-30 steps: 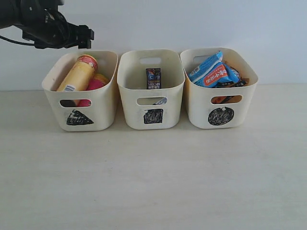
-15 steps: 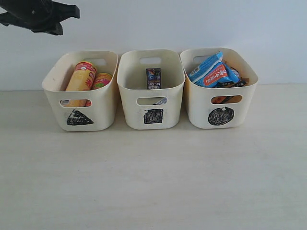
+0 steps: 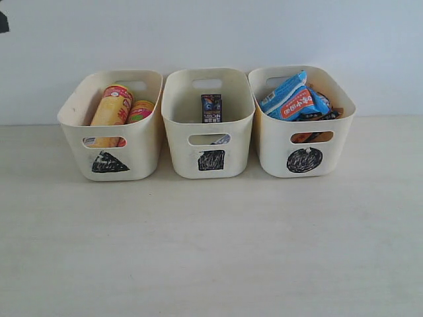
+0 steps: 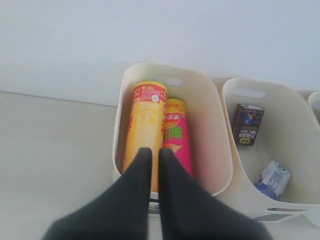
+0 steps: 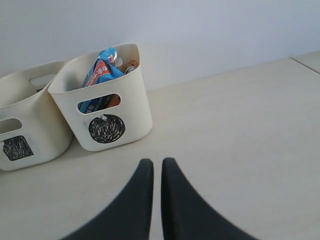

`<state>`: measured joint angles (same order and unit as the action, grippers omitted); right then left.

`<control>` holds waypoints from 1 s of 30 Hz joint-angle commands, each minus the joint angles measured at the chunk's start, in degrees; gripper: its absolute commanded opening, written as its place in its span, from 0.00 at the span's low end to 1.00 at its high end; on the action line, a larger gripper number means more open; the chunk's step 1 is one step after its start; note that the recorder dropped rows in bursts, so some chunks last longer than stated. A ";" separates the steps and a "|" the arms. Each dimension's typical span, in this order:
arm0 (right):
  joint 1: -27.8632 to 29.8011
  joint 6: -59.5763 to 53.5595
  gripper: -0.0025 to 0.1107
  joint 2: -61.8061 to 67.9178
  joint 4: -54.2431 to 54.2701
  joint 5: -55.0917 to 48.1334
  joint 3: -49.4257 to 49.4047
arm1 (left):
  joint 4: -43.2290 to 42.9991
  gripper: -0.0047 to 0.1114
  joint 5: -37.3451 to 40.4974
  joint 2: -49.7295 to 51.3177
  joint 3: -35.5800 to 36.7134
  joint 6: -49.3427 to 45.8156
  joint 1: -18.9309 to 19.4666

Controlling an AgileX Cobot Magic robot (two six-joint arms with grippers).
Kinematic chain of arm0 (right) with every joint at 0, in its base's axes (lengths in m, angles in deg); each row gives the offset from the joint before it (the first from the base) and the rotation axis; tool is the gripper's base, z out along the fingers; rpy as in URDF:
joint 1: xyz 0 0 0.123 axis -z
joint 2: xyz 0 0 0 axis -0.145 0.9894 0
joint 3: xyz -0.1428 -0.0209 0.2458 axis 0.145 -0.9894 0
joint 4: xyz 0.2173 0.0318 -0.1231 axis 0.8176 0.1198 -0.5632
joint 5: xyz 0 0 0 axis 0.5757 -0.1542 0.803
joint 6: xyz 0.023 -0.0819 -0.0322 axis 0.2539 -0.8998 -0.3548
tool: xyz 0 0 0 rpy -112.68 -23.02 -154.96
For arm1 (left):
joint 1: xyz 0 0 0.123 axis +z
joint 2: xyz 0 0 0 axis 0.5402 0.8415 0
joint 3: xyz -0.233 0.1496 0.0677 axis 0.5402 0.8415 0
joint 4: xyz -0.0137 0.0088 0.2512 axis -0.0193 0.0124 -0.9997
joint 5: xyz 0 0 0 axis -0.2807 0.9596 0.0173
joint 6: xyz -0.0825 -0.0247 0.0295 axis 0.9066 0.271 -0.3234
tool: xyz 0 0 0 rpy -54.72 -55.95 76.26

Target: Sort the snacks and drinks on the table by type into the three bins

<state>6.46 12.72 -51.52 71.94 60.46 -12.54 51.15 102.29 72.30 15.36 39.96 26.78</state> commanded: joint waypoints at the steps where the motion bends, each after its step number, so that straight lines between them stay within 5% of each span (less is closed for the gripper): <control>1: 0.19 0.08 0.04 -0.27 -0.42 0.25 0.02 | 0.63 0.07 -0.89 -11.58 7.57 0.89 0.11; 15: 0.19 0.08 0.04 -0.27 -0.42 0.74 0.02 | 4.57 0.07 -0.28 -42.20 26.07 0.89 0.11; 30: 0.19 0.08 0.04 -0.27 -0.42 0.74 0.02 | 4.51 0.07 -0.28 -52.14 27.30 0.89 0.11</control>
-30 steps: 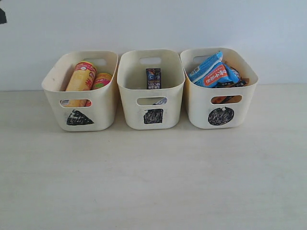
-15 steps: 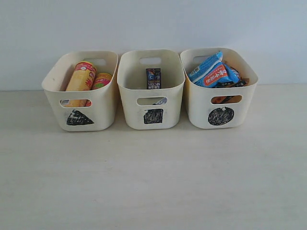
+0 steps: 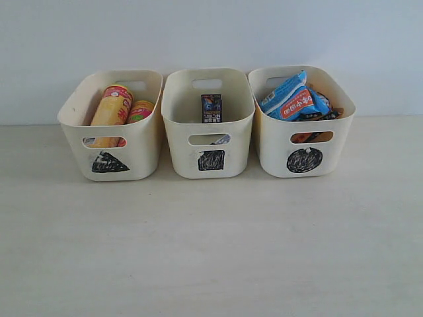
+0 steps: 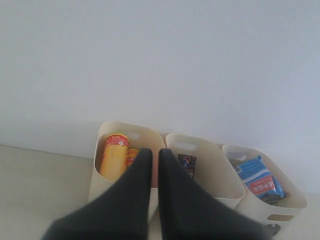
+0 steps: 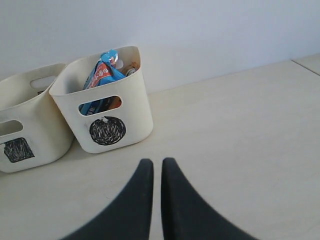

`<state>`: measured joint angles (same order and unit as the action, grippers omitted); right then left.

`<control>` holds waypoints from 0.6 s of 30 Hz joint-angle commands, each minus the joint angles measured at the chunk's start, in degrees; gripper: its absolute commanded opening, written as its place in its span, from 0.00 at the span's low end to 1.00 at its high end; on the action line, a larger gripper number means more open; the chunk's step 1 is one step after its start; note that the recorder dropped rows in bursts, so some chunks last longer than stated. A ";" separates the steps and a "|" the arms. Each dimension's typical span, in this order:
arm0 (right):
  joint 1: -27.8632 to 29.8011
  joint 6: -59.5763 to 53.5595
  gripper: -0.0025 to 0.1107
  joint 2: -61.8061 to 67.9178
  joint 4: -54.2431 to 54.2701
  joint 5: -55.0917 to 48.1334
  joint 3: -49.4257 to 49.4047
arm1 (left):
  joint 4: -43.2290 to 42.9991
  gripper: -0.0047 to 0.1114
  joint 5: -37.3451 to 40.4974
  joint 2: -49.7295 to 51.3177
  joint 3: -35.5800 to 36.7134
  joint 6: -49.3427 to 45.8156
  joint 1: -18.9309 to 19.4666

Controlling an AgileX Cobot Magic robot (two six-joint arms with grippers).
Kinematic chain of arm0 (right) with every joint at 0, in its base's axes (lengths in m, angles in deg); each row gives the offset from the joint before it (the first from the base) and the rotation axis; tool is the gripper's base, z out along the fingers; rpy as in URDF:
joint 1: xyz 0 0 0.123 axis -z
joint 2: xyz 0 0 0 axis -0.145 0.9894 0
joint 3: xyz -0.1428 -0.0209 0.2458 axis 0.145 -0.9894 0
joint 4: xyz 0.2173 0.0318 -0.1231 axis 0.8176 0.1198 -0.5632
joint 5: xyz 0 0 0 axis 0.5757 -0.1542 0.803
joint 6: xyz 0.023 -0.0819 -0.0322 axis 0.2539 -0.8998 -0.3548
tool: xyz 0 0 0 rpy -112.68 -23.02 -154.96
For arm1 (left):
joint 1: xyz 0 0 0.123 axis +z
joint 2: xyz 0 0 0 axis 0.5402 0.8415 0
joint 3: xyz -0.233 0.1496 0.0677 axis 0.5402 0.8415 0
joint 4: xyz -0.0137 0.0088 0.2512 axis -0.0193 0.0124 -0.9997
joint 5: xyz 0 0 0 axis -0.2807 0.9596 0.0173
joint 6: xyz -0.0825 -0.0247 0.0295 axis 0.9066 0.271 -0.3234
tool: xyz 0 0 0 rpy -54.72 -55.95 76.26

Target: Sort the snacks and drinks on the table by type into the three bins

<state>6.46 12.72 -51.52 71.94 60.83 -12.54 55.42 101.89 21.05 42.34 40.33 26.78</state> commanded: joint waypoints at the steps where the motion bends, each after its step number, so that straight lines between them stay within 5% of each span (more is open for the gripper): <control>1: 0.19 0.08 0.04 -0.27 -0.42 0.37 0.02 | 0.24 0.07 0.11 -0.89 0.33 0.52 0.11; 15: 0.19 0.30 0.04 -0.27 -0.42 0.37 0.02 | -0.14 0.07 0.05 -0.88 0.85 -8.25 0.11; 18: 0.19 0.30 0.04 -0.27 -0.42 0.37 0.02 | -0.86 0.07 -0.76 -1.58 3.90 -8.25 2.85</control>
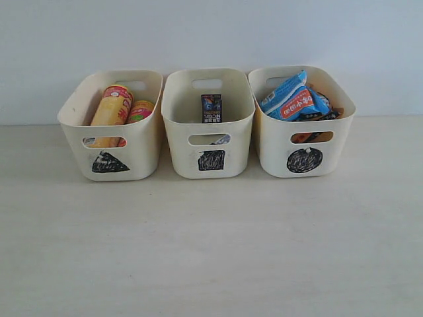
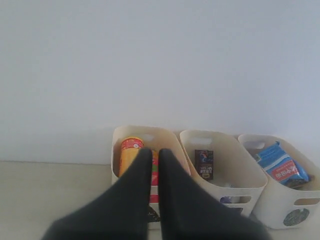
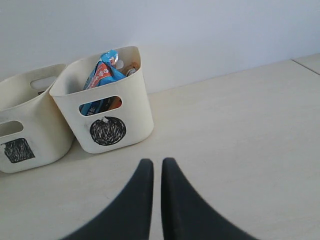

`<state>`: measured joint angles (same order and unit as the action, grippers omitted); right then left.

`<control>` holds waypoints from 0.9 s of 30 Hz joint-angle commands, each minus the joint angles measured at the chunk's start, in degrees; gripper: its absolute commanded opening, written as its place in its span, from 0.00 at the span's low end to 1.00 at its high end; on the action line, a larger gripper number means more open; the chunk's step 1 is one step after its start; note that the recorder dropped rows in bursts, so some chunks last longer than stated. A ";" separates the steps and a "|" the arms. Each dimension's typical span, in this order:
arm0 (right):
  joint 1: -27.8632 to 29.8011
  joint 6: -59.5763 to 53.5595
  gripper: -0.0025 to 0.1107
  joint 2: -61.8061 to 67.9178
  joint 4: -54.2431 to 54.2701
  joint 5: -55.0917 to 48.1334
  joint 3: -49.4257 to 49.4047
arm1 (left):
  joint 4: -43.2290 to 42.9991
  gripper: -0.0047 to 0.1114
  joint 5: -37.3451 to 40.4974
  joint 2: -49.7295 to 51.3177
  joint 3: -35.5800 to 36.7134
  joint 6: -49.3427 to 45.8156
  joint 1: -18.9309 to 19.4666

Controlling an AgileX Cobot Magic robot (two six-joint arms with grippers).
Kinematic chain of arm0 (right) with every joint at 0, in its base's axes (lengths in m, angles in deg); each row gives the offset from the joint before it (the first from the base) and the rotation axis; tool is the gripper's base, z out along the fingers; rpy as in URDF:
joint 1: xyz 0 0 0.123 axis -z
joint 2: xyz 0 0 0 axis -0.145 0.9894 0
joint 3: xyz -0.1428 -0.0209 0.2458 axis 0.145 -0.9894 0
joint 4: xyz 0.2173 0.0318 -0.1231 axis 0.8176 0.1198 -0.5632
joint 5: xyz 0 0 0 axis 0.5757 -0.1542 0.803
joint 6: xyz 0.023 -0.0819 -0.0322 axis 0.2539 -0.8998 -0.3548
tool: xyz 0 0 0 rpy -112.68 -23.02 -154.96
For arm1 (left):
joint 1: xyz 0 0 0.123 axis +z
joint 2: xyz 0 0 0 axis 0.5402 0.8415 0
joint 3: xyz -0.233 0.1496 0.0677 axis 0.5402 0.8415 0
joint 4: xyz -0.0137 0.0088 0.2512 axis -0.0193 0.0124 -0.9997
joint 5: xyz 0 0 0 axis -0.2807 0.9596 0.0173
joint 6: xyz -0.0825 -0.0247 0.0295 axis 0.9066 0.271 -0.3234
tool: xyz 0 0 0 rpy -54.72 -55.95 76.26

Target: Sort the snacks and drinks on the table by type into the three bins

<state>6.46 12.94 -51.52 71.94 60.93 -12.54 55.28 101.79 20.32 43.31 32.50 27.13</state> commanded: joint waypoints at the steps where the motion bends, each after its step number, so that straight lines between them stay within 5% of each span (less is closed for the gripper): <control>1: 0.19 -0.05 0.04 -0.27 -0.42 0.27 0.02 | -0.62 0.07 -1.33 -1.43 3.98 -0.42 3.44; 6: 0.19 -0.05 0.04 -0.27 -0.42 0.27 0.02 | 0.38 0.07 -5.82 -9.62 15.31 -0.42 8.02; 13: 0.19 -0.05 0.04 -0.27 -0.42 0.27 0.02 | 0.84 0.07 -6.80 -20.60 30.73 -0.42 9.06; 27: 0.19 -0.05 0.04 -0.27 -0.42 0.27 0.02 | 3.84 0.07 -14.10 -26.28 46.34 -0.42 9.06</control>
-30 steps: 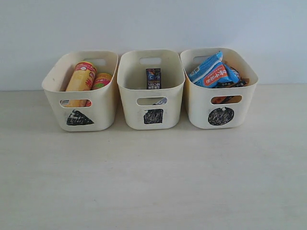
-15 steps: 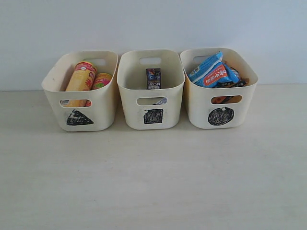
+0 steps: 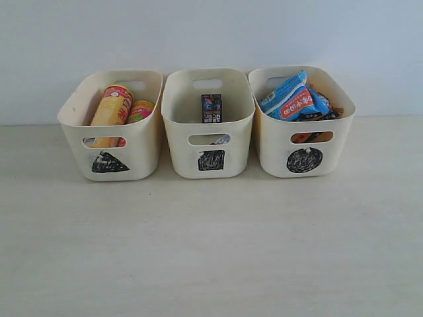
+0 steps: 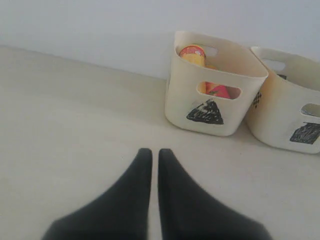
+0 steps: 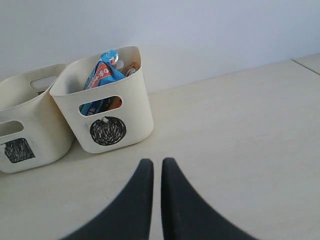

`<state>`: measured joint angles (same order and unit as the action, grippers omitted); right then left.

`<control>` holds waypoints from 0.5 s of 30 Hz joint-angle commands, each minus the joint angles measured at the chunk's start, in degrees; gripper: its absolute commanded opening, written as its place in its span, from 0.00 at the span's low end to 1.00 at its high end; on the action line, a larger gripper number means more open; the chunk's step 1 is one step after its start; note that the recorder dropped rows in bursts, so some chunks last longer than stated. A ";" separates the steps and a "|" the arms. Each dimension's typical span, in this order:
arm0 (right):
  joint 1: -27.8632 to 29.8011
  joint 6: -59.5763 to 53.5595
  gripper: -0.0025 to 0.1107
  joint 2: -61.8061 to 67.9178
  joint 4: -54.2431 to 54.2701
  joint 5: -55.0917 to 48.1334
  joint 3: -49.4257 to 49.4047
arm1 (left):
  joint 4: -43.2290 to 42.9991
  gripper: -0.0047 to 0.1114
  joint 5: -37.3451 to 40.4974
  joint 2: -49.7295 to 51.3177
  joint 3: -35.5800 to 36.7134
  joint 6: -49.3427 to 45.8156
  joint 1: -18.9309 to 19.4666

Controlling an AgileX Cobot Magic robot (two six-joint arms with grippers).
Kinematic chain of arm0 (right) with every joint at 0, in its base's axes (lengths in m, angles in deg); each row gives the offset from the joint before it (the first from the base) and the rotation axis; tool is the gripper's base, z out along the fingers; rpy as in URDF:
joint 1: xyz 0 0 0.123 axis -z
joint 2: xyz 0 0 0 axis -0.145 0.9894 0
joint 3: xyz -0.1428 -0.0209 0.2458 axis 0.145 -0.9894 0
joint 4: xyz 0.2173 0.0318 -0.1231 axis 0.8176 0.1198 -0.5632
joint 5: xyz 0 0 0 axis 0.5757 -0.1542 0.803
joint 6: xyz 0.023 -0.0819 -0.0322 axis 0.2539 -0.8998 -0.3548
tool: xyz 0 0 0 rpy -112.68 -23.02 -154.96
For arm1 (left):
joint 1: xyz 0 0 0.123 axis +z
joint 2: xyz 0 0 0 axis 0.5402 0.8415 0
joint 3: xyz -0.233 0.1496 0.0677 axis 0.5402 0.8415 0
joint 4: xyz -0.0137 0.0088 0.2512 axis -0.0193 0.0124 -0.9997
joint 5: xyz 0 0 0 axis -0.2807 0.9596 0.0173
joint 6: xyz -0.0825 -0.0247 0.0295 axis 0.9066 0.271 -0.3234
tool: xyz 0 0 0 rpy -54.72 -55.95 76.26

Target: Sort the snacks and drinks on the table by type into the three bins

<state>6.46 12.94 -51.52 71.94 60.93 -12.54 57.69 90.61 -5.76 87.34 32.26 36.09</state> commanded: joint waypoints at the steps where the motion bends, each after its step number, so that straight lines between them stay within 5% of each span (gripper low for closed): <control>1: 0.19 -0.05 0.04 -0.27 -0.42 0.27 0.02 | 2.07 0.07 -2.91 -0.20 2.31 -0.19 0.10; 15: 0.19 -0.05 0.04 -0.27 -0.42 0.27 0.02 | 2.46 0.07 -2.11 -0.20 2.31 -5.76 0.10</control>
<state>6.46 12.94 -51.52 71.94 60.93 -12.54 59.56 89.43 -5.76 89.47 27.23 36.09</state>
